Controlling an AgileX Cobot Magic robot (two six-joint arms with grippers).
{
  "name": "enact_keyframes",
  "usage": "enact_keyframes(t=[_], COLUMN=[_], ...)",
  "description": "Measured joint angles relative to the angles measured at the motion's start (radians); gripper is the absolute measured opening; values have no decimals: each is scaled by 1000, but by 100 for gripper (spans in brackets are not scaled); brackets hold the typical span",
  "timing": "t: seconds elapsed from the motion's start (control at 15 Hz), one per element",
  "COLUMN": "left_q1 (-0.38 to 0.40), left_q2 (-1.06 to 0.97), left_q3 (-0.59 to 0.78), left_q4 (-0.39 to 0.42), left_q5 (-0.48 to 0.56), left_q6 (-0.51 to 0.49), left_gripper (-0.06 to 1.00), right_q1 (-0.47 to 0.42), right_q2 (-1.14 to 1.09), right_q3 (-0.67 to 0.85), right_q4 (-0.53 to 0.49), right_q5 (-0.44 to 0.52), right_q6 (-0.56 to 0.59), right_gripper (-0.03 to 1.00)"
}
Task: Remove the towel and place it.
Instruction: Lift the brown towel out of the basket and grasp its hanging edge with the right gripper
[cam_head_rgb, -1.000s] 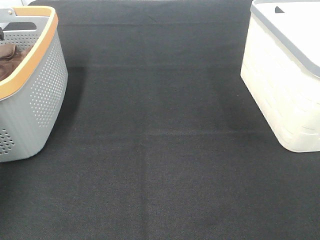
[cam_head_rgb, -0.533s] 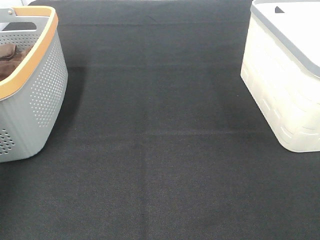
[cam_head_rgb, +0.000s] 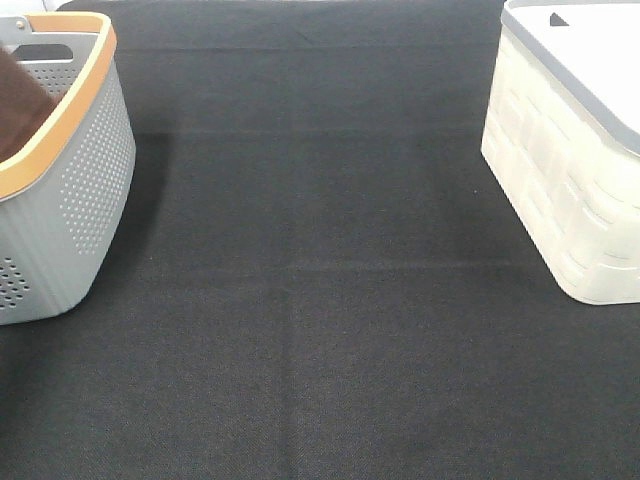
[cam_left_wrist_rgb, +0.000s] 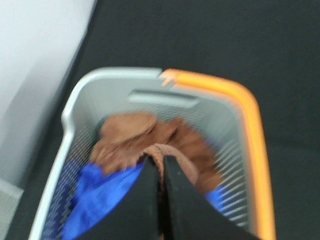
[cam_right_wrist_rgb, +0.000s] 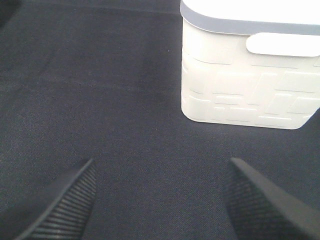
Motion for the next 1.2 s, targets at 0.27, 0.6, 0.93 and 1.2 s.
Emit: enact_keyframes(t=[0.27,0.6,0.93,1.2], left_q1=[0,0,-164,-310], left_q2=[-142,-209,-208,-195], left_q3=[0,0,0,0], left_q4=[-262,-741,-937,-919], left_q5=[-118,-179,-234,-261], left_q6=[85,322,488,520], left_gripper=[0,0,0,0], right_q1=[0,0,0,21], right_q2=[0,0,76,228], right_q3=[0,0,-9,-9], right_q4=[0,80,303,561], right_q5=[0,-1,-67,-214], right_q6=[0,0,-85,-234], right_gripper=[69,69,69,69])
